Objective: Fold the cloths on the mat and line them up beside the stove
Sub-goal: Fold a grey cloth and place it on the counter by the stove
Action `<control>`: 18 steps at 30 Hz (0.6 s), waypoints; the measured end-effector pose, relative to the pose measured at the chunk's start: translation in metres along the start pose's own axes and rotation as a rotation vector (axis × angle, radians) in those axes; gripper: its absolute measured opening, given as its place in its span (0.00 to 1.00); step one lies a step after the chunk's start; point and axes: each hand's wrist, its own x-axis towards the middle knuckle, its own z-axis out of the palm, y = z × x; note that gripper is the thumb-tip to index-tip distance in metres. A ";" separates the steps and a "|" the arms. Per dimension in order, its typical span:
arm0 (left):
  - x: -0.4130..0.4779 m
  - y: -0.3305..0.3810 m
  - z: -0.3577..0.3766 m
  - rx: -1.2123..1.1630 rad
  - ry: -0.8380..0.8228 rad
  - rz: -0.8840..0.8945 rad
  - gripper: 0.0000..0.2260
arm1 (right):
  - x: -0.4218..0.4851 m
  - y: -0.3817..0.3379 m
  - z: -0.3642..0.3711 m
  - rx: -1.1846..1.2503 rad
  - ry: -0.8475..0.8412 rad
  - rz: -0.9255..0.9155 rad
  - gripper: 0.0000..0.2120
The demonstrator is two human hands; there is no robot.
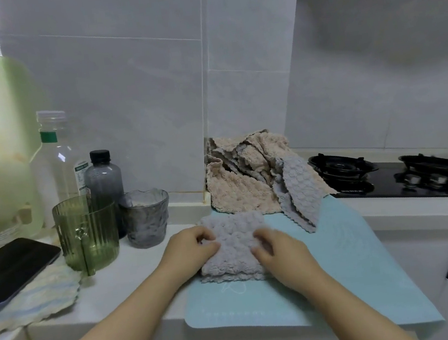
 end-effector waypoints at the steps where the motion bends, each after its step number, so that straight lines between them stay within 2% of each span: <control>1: 0.002 -0.002 -0.004 0.103 -0.030 0.026 0.04 | -0.004 0.003 0.003 -0.010 -0.053 0.007 0.19; 3: 0.006 0.000 -0.013 0.176 -0.064 0.015 0.03 | -0.007 0.006 0.003 0.035 -0.056 0.010 0.19; 5: 0.008 0.013 -0.019 0.181 0.013 0.043 0.04 | -0.001 0.004 -0.002 0.093 0.041 0.024 0.17; 7: 0.012 0.031 -0.017 0.153 0.115 0.148 0.12 | 0.011 0.002 -0.006 0.165 0.172 0.040 0.16; 8: 0.013 0.039 -0.013 0.159 0.100 0.183 0.16 | 0.018 0.001 -0.006 0.151 0.183 0.023 0.17; 10: 0.015 0.041 0.003 0.330 -0.043 0.197 0.20 | 0.031 -0.001 -0.001 -0.003 0.081 -0.056 0.19; 11: 0.016 0.036 0.012 0.439 -0.119 0.165 0.21 | 0.037 0.001 0.004 -0.068 0.008 -0.077 0.20; 13: 0.015 0.024 0.023 0.513 -0.228 0.039 0.22 | 0.046 0.005 0.013 -0.080 -0.136 -0.033 0.23; 15: 0.014 0.019 0.024 0.495 -0.246 -0.002 0.22 | 0.047 0.010 0.017 -0.028 -0.205 0.027 0.25; 18: 0.014 0.018 0.023 0.528 -0.265 0.008 0.22 | 0.046 0.012 0.020 -0.044 -0.222 0.027 0.24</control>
